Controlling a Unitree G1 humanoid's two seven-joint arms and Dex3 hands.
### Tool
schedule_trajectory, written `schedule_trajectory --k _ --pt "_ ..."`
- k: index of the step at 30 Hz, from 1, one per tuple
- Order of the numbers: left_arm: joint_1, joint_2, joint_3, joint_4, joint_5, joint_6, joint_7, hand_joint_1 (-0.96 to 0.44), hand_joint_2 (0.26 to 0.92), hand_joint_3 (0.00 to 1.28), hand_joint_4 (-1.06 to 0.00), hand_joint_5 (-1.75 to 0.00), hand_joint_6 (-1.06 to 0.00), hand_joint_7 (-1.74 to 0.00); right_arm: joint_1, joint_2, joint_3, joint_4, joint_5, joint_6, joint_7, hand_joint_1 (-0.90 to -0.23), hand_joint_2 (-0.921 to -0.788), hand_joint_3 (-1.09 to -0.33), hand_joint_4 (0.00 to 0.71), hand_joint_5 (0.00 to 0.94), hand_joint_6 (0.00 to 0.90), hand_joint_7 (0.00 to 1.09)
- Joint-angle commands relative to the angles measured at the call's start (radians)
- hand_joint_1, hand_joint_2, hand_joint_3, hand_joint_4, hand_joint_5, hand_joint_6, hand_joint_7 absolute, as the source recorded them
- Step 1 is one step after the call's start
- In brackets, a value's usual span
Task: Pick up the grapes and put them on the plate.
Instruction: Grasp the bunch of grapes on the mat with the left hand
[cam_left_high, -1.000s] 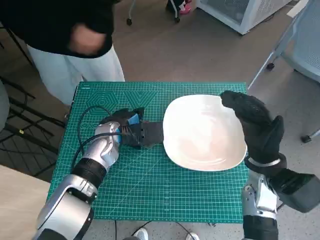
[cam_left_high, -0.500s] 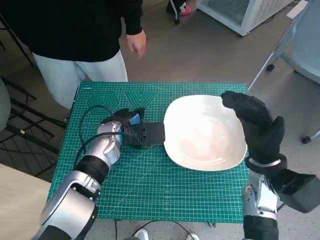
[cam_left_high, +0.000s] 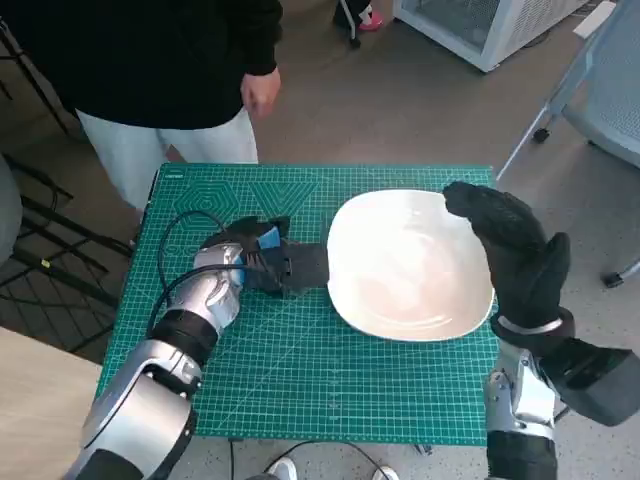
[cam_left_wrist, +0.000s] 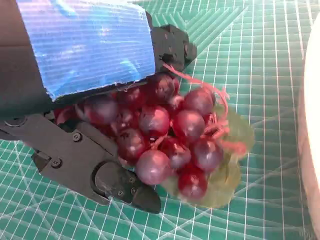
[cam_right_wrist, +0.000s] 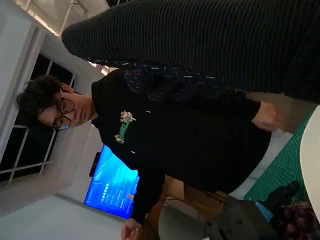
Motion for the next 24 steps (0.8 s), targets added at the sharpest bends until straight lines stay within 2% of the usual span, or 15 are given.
schedule_trajectory --k 1,2,4,6,8,11,16,24 --pt "0.055 -0.011 -0.054 0.013 0.045 -0.013 0.07 0.32 0.84 0.28 -0.53 -1.27 -0.59 -0.04 0.016 -0.001 -0.001 0.014 0.009 0.01 0.005 -0.512 -0.921 -0.619 0.223 0.006 0.007 0.47" --pt "0.057 -0.009 -0.063 0.007 0.052 -0.014 0.085 0.34 0.828 0.35 -0.5 -1.36 -0.64 -0.04 0.015 -0.001 -0.001 0.015 0.008 0.009 0.004 -0.511 -0.921 -0.619 0.224 0.007 0.007 0.47" --pt "0.062 -0.004 -0.075 -0.009 0.063 -0.015 0.105 0.33 0.848 0.36 -0.48 -1.44 -0.7 -0.11 0.013 0.0 -0.001 0.017 0.006 0.009 0.002 -0.51 -0.921 -0.619 0.224 0.007 0.007 0.47" --pt "0.065 0.001 -0.083 -0.024 0.068 -0.017 0.116 0.24 0.882 0.3 -0.48 -1.48 -0.67 -0.4 0.011 0.001 0.0 0.019 0.004 0.008 0.0 -0.509 -0.921 -0.62 0.224 0.007 0.006 0.47" --pt "0.066 0.005 -0.085 -0.035 0.067 -0.016 0.116 0.12 0.902 0.26 -0.48 -1.5 -0.6 -0.76 0.01 0.002 0.001 0.02 0.002 0.007 -0.001 -0.508 -0.921 -0.621 0.224 0.006 0.005 0.47" --pt "0.065 0.009 -0.081 -0.044 0.06 -0.015 0.106 0.04 0.914 0.2 -0.51 -1.46 -0.57 -1.03 0.008 0.004 0.002 0.021 0.0 0.006 -0.002 -0.507 -0.921 -0.622 0.224 0.006 0.003 0.48" --pt "0.064 0.014 -0.077 -0.045 0.054 -0.019 0.093 0.01 0.918 0.16 -0.54 -1.37 -0.57 -1.18 0.005 0.004 0.004 0.022 -0.002 0.005 -0.001 -0.506 -0.921 -0.623 0.225 0.006 0.001 0.48" --pt "0.061 0.015 -0.072 -0.039 0.045 -0.015 0.078 0.0 0.916 0.15 -0.57 -1.35 -0.57 -1.18 0.003 0.003 0.004 0.023 0.0 0.005 0.003 -0.506 -0.921 -0.622 0.226 0.005 -0.001 0.49"
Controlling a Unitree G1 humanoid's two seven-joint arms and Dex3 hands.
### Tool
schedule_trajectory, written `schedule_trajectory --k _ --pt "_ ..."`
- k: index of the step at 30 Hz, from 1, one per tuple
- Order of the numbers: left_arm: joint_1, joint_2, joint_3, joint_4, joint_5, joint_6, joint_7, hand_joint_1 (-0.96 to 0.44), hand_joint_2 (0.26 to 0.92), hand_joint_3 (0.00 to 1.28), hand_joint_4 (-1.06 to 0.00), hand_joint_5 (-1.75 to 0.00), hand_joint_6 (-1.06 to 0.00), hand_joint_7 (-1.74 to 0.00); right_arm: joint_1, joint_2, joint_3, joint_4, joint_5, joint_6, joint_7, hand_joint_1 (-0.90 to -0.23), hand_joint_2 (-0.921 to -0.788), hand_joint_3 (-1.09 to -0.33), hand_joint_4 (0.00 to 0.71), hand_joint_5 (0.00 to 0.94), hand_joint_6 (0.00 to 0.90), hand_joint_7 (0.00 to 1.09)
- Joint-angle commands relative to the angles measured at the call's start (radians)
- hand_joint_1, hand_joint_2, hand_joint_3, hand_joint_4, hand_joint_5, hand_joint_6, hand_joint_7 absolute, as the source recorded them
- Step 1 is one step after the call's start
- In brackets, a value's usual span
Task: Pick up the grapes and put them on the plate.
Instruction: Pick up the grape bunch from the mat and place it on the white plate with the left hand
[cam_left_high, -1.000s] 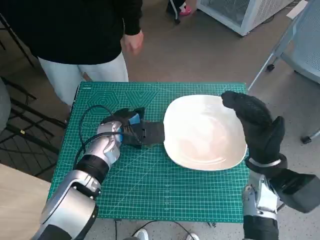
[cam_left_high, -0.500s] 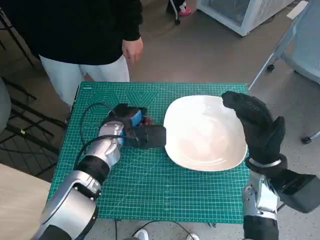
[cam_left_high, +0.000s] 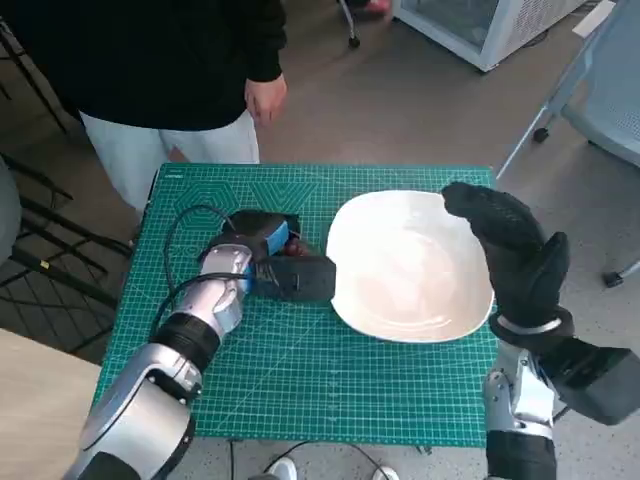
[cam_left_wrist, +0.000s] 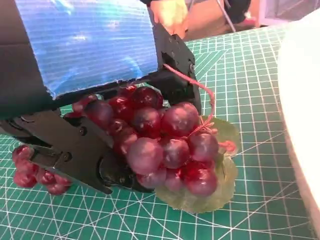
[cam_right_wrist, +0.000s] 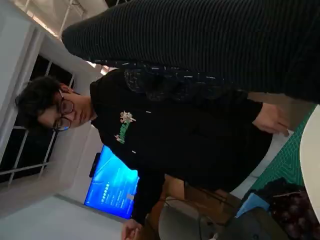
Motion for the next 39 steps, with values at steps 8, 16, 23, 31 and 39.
schedule_trajectory --k 8,16,23,31,39 --pt "0.042 0.0 0.0 0.027 -0.014 0.002 -0.025 0.0 0.92 0.12 -0.62 -1.35 -0.59 -1.1 0.005 -0.003 0.001 0.016 0.005 0.006 0.005 -0.506 -0.921 -0.624 0.225 0.004 -0.001 0.48" --pt "0.04 0.001 -0.002 0.038 -0.022 -0.006 -0.025 0.0 0.92 0.11 -0.64 -1.34 -0.6 -1.08 0.006 -0.003 -0.001 0.011 0.007 0.012 0.003 -0.508 -0.921 -0.622 0.225 0.004 -0.001 0.48" --pt "0.036 0.003 -0.001 0.041 -0.03 -0.01 -0.032 0.0 0.92 0.1 -0.66 -1.32 -0.59 -1.09 0.007 -0.002 0.0 0.009 0.003 0.011 -0.001 -0.507 -0.921 -0.621 0.226 0.004 -0.001 0.48" --pt "0.028 0.01 0.005 0.033 -0.035 -0.007 -0.047 0.0 0.919 0.11 -0.64 -1.35 -0.61 -1.06 0.005 -0.002 0.001 0.011 0.002 0.013 -0.003 -0.507 -0.921 -0.62 0.226 0.004 -0.001 0.48" --pt "0.024 0.033 0.014 -0.032 -0.039 0.009 -0.077 0.0 0.921 0.12 -0.62 -1.38 -0.59 -1.06 0.003 -0.001 0.001 0.011 0.001 0.015 -0.005 -0.507 -0.921 -0.62 0.227 0.003 -0.001 0.48"
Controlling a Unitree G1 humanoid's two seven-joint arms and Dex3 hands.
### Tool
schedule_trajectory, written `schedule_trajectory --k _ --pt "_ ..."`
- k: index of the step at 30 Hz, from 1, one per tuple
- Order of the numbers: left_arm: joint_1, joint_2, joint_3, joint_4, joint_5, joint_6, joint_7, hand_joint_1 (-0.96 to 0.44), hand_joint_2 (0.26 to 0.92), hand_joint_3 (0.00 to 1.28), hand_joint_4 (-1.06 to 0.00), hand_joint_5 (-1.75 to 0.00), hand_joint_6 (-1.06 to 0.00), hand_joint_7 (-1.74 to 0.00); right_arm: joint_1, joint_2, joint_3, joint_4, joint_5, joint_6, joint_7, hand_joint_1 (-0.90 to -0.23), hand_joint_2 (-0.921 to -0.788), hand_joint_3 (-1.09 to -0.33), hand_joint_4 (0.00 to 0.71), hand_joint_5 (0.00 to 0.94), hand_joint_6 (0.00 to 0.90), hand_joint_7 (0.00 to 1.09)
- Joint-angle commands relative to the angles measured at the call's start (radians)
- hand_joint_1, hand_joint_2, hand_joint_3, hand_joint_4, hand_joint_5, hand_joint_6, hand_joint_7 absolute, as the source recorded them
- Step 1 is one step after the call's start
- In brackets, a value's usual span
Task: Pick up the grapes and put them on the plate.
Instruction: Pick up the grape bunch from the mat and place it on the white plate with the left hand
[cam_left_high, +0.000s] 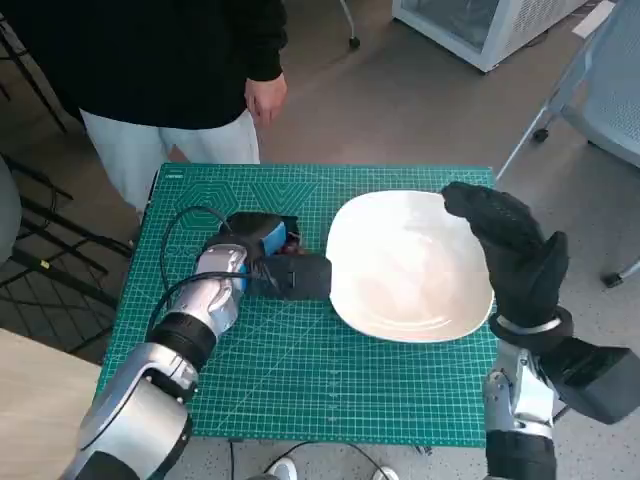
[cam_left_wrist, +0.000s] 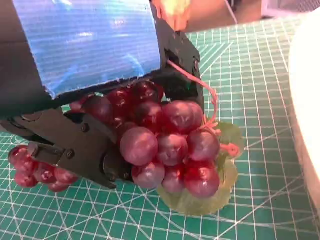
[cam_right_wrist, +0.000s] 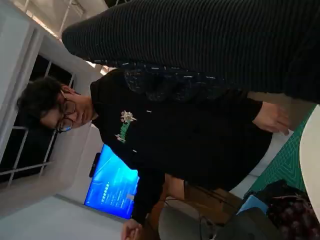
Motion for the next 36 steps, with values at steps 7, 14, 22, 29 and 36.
schedule_trajectory --k 7,14,22,29,36 --pt "0.068 0.079 0.03 -0.201 -0.003 0.016 -0.034 0.0 0.921 0.18 -0.52 -1.49 -0.58 -1.07 0.001 0.002 0.003 0.011 -0.001 0.012 -0.006 -0.507 -0.921 -0.623 0.227 0.003 -0.001 0.48" --pt "0.141 0.153 0.086 -0.457 -0.006 0.038 -0.053 0.0 0.921 0.17 -0.54 -1.46 -0.57 -1.09 -0.007 0.002 0.001 0.022 0.002 0.007 -0.001 -0.507 -0.921 -0.625 0.226 0.002 -0.001 0.48" --pt "0.248 0.225 0.174 -0.79 -0.002 0.077 -0.08 0.0 0.921 0.14 -0.61 -1.36 -0.56 -1.11 -0.019 0.001 -0.002 0.036 0.006 0.004 0.004 -0.508 -0.921 -0.624 0.227 0.002 -0.001 0.48" --pt "0.315 0.248 0.23 -0.973 0.0 0.091 -0.097 0.0 0.921 0.11 -0.63 -1.34 -0.6 -1.07 -0.026 0.003 -0.003 0.039 0.008 0.002 0.005 -0.506 -0.921 -0.624 0.229 0.003 -0.001 0.48" --pt "0.342 0.253 0.247 -1.07 0.032 0.132 -0.129 0.0 0.921 0.11 -0.64 -1.26 -0.59 -1.15 -0.03 0.006 -0.001 0.04 0.007 0.001 0.004 -0.5 -0.921 -0.628 0.231 0.003 -0.001 0.48"
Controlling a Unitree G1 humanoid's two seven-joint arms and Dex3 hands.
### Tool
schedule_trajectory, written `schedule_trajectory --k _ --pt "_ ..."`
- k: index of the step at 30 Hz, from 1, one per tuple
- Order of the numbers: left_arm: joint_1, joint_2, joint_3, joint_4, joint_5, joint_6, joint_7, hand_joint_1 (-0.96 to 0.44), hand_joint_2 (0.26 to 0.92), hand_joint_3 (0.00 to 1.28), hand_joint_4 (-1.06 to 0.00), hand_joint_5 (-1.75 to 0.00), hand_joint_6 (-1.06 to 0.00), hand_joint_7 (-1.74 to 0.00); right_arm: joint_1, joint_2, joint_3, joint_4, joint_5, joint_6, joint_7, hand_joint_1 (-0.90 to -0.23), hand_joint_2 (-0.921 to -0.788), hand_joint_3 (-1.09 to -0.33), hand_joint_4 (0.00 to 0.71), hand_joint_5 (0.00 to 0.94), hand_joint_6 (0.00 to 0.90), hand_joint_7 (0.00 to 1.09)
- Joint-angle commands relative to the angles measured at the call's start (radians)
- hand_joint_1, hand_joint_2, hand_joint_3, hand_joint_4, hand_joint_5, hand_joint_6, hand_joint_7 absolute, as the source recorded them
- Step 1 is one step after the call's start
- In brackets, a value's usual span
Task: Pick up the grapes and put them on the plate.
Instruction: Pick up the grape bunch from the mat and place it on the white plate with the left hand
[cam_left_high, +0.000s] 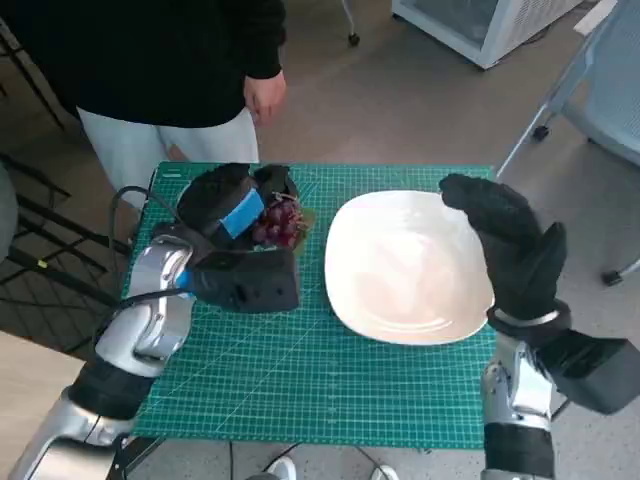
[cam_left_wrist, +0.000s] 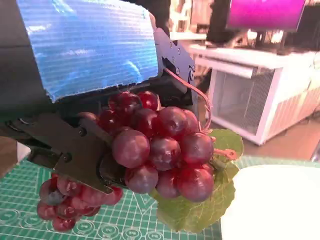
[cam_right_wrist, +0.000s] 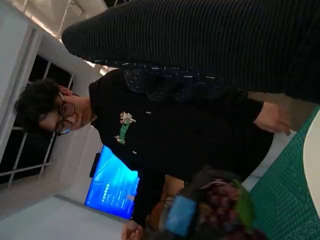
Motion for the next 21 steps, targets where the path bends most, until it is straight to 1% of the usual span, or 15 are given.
schedule_trajectory --k 1,7,13,18,21 --pt "0.022 0.009 0.013 -0.062 0.025 0.027 -0.025 0.0 0.921 0.11 -0.64 -1.25 -0.58 -1.17 0.005 0.003 0.0 0.015 0.006 0.002 0.004 -0.5 -0.921 -0.628 0.231 0.004 -0.001 0.48" --pt "0.031 0.003 0.019 -0.094 0.03 0.038 -0.043 0.0 0.921 0.12 -0.64 -1.22 -0.56 -1.22 0.002 0.005 0.0 0.017 0.007 0.0 0.005 -0.499 -0.921 -0.63 0.233 0.004 -0.001 0.48" --pt "0.027 -0.007 0.02 -0.09 0.022 0.029 -0.054 0.0 0.921 0.13 -0.64 -1.22 -0.55 -1.24 0.001 0.002 -0.003 0.017 0.012 0.0 0.01 -0.502 -0.921 -0.631 0.233 0.004 -0.001 0.48" --pt "0.009 -0.026 0.006 -0.082 0.023 0.031 -0.07 0.0 0.921 0.14 -0.63 -1.24 -0.54 -1.24 -0.002 -0.001 -0.008 0.024 0.018 0.001 0.015 -0.505 -0.921 -0.628 0.234 0.004 -0.001 0.48" --pt "-0.019 -0.054 -0.016 -0.067 0.035 0.039 -0.083 0.0 0.921 0.14 -0.62 -1.26 -0.54 -1.22 -0.004 0.0 -0.01 0.029 0.018 -0.001 0.015 -0.505 -0.921 -0.626 0.235 0.004 -0.001 0.48"
